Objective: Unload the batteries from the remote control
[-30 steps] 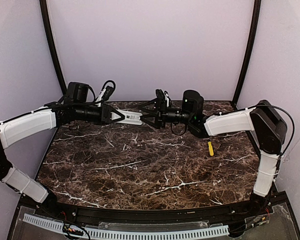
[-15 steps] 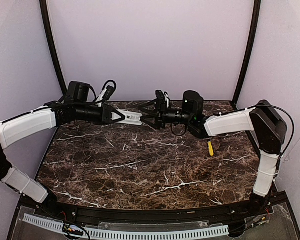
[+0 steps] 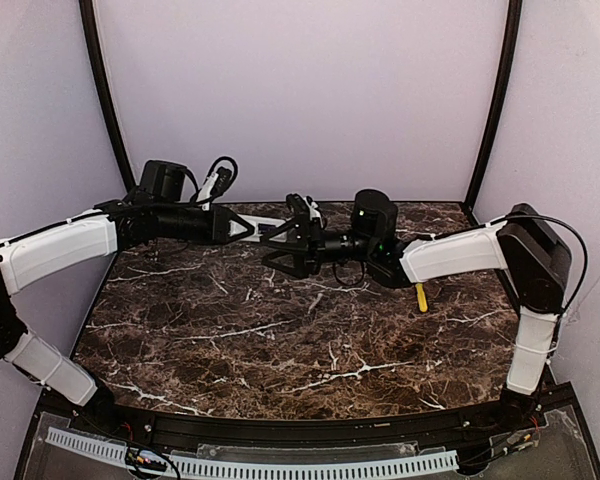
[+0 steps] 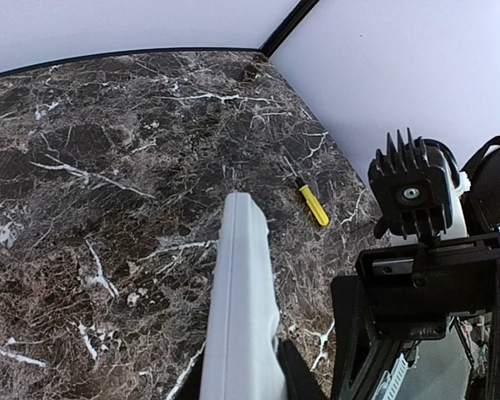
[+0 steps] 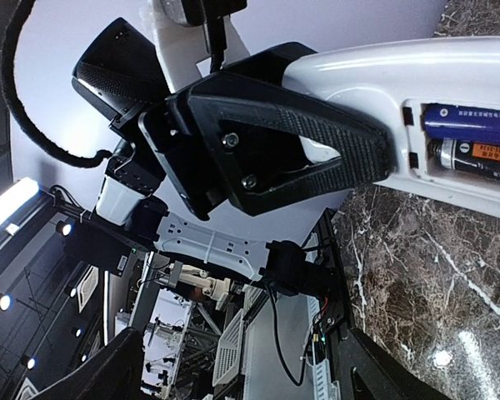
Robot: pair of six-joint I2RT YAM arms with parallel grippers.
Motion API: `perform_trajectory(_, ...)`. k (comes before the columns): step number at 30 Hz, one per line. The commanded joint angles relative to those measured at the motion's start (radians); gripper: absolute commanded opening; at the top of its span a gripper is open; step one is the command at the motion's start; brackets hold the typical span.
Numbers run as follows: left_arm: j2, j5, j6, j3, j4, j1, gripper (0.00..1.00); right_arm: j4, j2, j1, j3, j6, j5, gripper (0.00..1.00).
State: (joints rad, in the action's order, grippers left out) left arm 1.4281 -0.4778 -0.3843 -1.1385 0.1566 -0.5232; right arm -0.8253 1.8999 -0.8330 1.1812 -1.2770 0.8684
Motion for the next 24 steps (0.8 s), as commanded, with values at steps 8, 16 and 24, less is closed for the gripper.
perform_trajectory(8,-0.003,0.019,0.019,-0.024,-0.012,-0.003,0.00,0.019,-0.032,0.009,0.022,0.047,0.020,0.80)
perform_trajectory(16,-0.001,0.017,0.025,-0.027,-0.009,-0.003,0.00,0.265,-0.098,0.009,0.043,0.226,-0.041,0.80)
perform_trajectory(24,0.025,-0.091,-0.066,-0.017,-0.073,-0.003,0.00,0.717,-0.249,0.015,0.081,0.537,-0.246,0.81)
